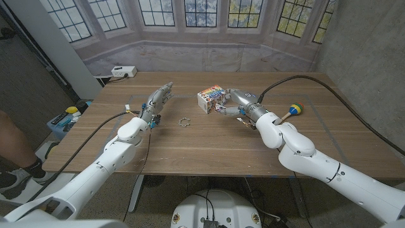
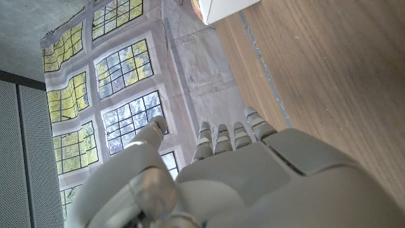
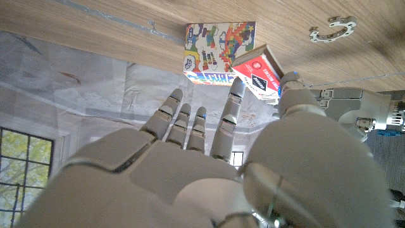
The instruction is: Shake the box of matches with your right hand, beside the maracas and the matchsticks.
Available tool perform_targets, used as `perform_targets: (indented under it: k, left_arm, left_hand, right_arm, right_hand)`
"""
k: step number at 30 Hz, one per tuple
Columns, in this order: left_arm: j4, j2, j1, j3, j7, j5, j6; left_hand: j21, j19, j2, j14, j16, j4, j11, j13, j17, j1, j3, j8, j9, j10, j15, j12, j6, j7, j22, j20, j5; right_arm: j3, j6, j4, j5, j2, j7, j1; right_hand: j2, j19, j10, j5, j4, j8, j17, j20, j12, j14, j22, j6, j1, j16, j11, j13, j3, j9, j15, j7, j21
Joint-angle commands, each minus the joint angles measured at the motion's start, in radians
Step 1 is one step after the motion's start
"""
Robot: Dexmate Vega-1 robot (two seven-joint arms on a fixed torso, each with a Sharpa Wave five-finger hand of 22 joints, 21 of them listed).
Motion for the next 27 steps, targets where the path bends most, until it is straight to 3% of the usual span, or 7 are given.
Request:
perform_targets:
  k: [1, 19, 21, 25, 27]
  left_arm:
    - [0.0, 0.002, 0.008, -0.003, -0.001, 0.002, -0.011]
    - [-0.057, 0.013, 0.053, -0.009, 0.029, 0.012, -0.016]
    - [-0.055, 0.013, 0.051, -0.008, 0.025, 0.012, -0.018]
    - [-0.047, 0.006, 0.045, -0.005, 0.017, 0.012, -0.026]
    - [-0.042, 0.003, 0.041, -0.002, 0.012, 0.013, -0.031]
  left_hand:
    - [-0.001, 0.002, -0.001, -0.002, 0.002, -0.001, 0.001, 0.006, 0.005, 0.009, -0.001, 0.006, 0.002, -0.002, 0.004, 0.009, 0.006, 0.001, 0.002, 0.01, 0.008]
    - [-0.001, 0.003, -0.001, -0.003, 0.002, -0.001, 0.001, 0.006, 0.005, 0.01, -0.002, 0.006, 0.002, 0.0, 0.003, 0.01, 0.007, 0.0, 0.002, 0.01, 0.008]
    - [0.0, 0.003, -0.001, -0.003, 0.001, -0.001, 0.001, 0.006, 0.005, 0.009, -0.002, 0.006, 0.002, -0.002, 0.003, 0.009, 0.006, -0.001, 0.002, 0.01, 0.008]
    - [0.0, 0.003, -0.001, -0.002, 0.002, -0.001, 0.002, 0.006, 0.005, 0.01, -0.002, 0.006, 0.002, -0.001, 0.003, 0.009, 0.007, -0.001, 0.002, 0.009, 0.008]
    - [0.0, 0.003, -0.001, -0.002, 0.002, -0.001, 0.002, 0.006, 0.005, 0.01, -0.002, 0.006, 0.002, -0.001, 0.003, 0.009, 0.006, -0.001, 0.002, 0.009, 0.008]
  right_arm:
    - [0.015, -0.017, -0.044, -0.005, -0.009, 0.022, -0.04]
    - [0.038, 0.001, -0.067, 0.008, -0.038, 0.046, -0.057]
    - [0.04, -0.001, -0.074, 0.01, -0.043, 0.06, -0.057]
    - [0.043, -0.018, -0.088, 0.011, -0.043, 0.079, -0.06]
    - [0.043, -0.023, -0.094, 0.006, -0.043, 0.081, -0.061]
  right_hand:
    - [0.011, 0.003, -0.002, -0.002, 0.001, -0.004, 0.002, 0.004, -0.003, 0.002, 0.005, -0.001, 0.003, -0.004, 0.006, 0.001, 0.0, 0.002, 0.007, 0.005, -0.001]
    - [0.007, -0.029, -0.027, -0.004, 0.006, -0.026, 0.003, 0.012, -0.011, -0.012, 0.005, -0.05, -0.011, -0.011, 0.016, 0.002, -0.01, 0.003, 0.016, 0.012, -0.007]
    - [0.004, -0.034, -0.035, -0.004, 0.007, -0.038, 0.003, 0.012, -0.013, -0.019, 0.005, -0.078, -0.017, -0.013, 0.019, 0.002, -0.013, 0.004, 0.022, 0.01, -0.007]
    - [0.004, -0.091, -0.077, -0.004, 0.011, -0.082, 0.004, 0.023, -0.018, -0.05, 0.005, -0.166, -0.032, -0.021, 0.041, 0.003, -0.021, -0.001, 0.046, 0.025, -0.014]
    - [0.003, -0.101, -0.082, -0.004, 0.012, -0.09, 0.004, 0.024, -0.017, -0.056, 0.005, -0.182, -0.036, -0.023, 0.042, 0.003, -0.023, -0.002, 0.048, 0.029, -0.014]
